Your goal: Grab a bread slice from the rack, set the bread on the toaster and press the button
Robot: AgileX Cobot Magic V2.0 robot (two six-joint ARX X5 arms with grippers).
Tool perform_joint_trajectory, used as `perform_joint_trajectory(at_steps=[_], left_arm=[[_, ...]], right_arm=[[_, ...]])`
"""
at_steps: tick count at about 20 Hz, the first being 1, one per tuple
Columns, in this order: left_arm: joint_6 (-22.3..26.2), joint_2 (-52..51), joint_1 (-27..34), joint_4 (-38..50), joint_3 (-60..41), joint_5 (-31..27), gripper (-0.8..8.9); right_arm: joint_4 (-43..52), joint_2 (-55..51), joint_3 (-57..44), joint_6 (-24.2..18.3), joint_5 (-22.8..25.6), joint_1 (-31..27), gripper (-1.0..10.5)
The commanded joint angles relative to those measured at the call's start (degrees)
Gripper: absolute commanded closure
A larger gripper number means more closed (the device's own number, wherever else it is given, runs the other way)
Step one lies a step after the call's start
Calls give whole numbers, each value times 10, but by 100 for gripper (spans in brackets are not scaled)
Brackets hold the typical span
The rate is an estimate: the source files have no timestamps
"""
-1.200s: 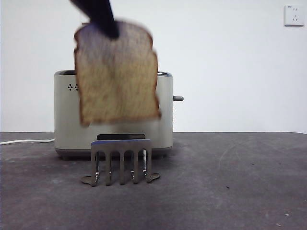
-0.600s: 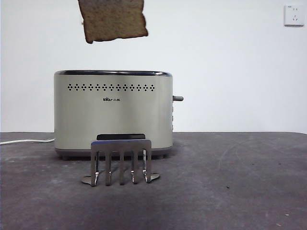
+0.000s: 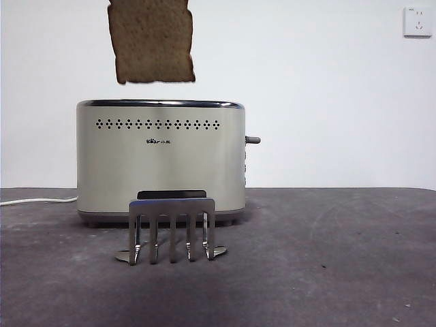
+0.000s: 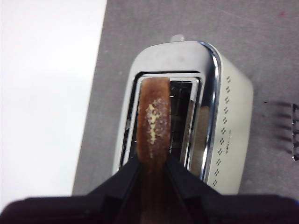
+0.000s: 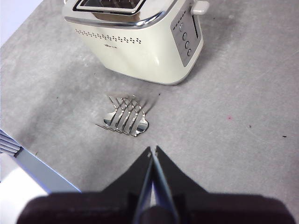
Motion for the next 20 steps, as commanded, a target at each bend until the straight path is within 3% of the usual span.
perform_joint_trajectory(at_steps=[1, 16, 17, 20], left_arm=[[9, 22, 7, 3, 1, 19, 823], [-6, 134, 55, 23, 1, 58, 810], [-17, 140, 59, 31, 1, 58, 781], [-26, 146, 65, 56, 1, 58, 530]], right_arm=[[-1, 2, 0, -5, -1, 2, 958], [0, 6, 0, -10, -1, 2, 958], [1, 8, 0, -10, -1, 2, 958], [4, 17, 0, -10, -1, 2, 958]])
